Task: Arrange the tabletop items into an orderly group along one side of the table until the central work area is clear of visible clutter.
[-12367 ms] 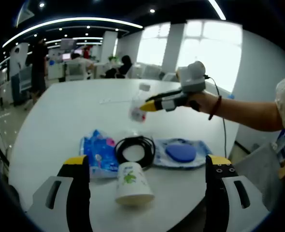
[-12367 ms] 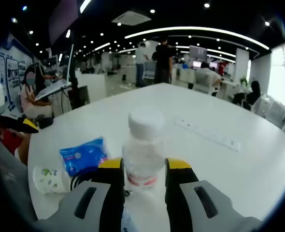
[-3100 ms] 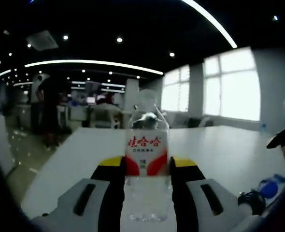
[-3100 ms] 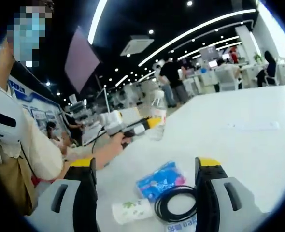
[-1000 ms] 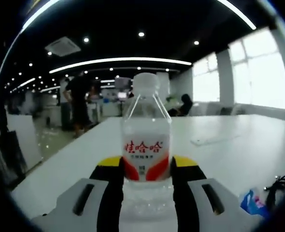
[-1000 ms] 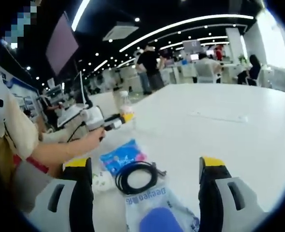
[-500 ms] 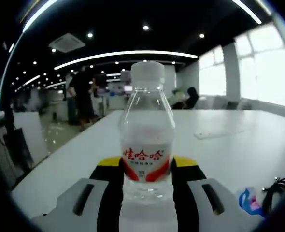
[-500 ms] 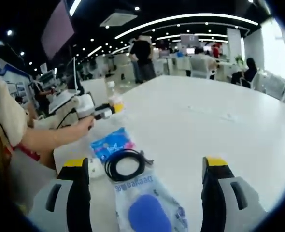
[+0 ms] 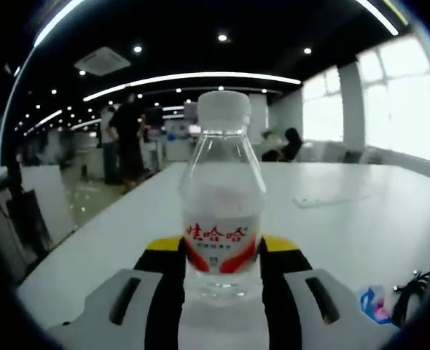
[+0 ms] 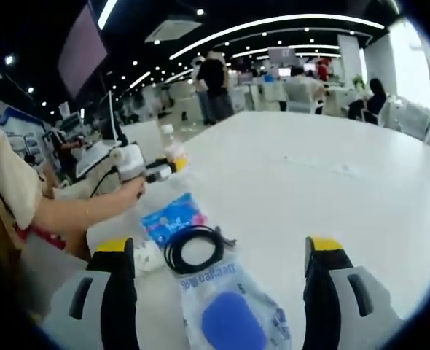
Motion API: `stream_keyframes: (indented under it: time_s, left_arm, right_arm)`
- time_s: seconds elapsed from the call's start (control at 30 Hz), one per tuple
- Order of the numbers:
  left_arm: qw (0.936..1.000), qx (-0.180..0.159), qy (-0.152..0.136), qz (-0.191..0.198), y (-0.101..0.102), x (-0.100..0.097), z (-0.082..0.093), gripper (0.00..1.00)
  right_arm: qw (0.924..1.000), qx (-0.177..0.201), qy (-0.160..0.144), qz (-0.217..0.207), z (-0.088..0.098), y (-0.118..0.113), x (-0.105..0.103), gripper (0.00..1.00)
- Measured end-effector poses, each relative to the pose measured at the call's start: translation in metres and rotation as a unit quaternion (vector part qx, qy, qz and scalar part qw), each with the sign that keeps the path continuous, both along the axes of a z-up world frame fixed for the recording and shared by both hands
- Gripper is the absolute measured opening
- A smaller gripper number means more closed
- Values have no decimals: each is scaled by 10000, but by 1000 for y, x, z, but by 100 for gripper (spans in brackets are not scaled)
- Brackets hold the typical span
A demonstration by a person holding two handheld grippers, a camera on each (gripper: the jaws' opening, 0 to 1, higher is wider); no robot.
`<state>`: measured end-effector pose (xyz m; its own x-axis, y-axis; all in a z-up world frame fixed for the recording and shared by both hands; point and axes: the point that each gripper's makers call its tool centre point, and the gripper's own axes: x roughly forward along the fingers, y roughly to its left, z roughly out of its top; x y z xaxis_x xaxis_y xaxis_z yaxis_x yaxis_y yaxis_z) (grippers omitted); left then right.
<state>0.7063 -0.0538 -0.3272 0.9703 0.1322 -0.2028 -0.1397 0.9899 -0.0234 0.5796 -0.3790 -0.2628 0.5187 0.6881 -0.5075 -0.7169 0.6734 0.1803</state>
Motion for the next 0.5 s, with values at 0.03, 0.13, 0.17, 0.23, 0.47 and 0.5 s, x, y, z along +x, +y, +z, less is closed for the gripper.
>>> stream_keyframes:
  time_s: [0.03,0.13,0.17,0.23,0.47,0.5]
  left_arm:
    - [10000,17,20,22,1,-1,0,44]
    - [9999,135,-7,9,1,-7,8,46]
    - [9998,212,-31,-34,0,-8,11,48]
    - [9995,274,-65,-109,-2,-14,17,51]
    - [9974,219,-298,-622,-15,-29,35,66]
    - [9972,279,-241,-650,-15,-32,35,68]
  right_arm:
    - [10000,1,-3,-2,0,1,0,96]
    - [10000,53,14,-6,2,3,0,97]
    - [10000,81,28,3,2,4,-1,98]
    - [10000,81,35,15,3,5,-2,99]
    - [9999,105,42,69,5,6,-3,99]
    - [9999,122,43,72,6,6,-4,99]
